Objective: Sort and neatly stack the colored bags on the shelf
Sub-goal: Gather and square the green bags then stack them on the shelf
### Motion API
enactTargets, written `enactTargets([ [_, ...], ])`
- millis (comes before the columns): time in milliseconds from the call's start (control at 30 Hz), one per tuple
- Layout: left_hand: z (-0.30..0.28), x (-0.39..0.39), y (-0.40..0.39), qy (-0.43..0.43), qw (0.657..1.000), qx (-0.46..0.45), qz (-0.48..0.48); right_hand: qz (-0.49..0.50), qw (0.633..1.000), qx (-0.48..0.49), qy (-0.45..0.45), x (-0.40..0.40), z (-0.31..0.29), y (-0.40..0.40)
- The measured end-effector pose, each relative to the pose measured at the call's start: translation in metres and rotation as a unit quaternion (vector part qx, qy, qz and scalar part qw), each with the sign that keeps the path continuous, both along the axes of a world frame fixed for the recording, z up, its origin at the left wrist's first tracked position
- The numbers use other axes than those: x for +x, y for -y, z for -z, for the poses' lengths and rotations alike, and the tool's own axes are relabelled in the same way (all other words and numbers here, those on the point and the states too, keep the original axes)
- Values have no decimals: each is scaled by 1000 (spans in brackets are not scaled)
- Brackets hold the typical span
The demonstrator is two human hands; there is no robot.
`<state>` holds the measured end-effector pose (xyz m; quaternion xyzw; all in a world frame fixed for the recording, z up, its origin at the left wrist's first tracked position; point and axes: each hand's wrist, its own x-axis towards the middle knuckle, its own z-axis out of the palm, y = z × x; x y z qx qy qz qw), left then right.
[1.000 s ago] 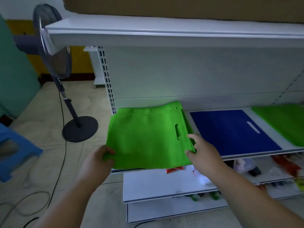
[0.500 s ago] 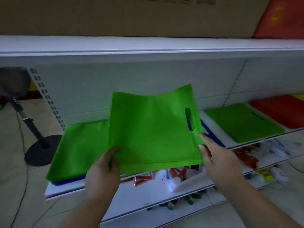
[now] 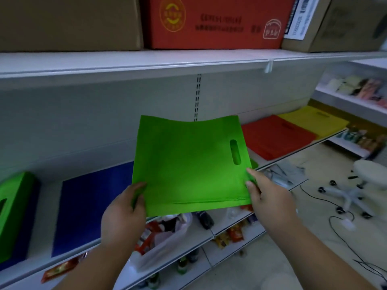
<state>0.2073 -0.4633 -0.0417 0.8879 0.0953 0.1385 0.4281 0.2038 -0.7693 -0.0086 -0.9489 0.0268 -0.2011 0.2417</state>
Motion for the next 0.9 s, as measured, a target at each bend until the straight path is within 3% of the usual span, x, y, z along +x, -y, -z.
enactTargets([
  [367, 7, 104, 66, -22, 999, 7, -26, -44, 998, 6, -32, 121, 17, 71],
  [600, 18, 129, 109, -21, 990, 121, -72, -131, 986, -41, -91, 193, 34, 116],
  [767, 31, 123, 150, -100, 971, 189, -111, -208, 965, -29, -155, 237, 52, 145],
  [900, 42, 121, 175, -143, 957, 215, -131, -242, 949, -97, -177, 255, 69, 158],
])
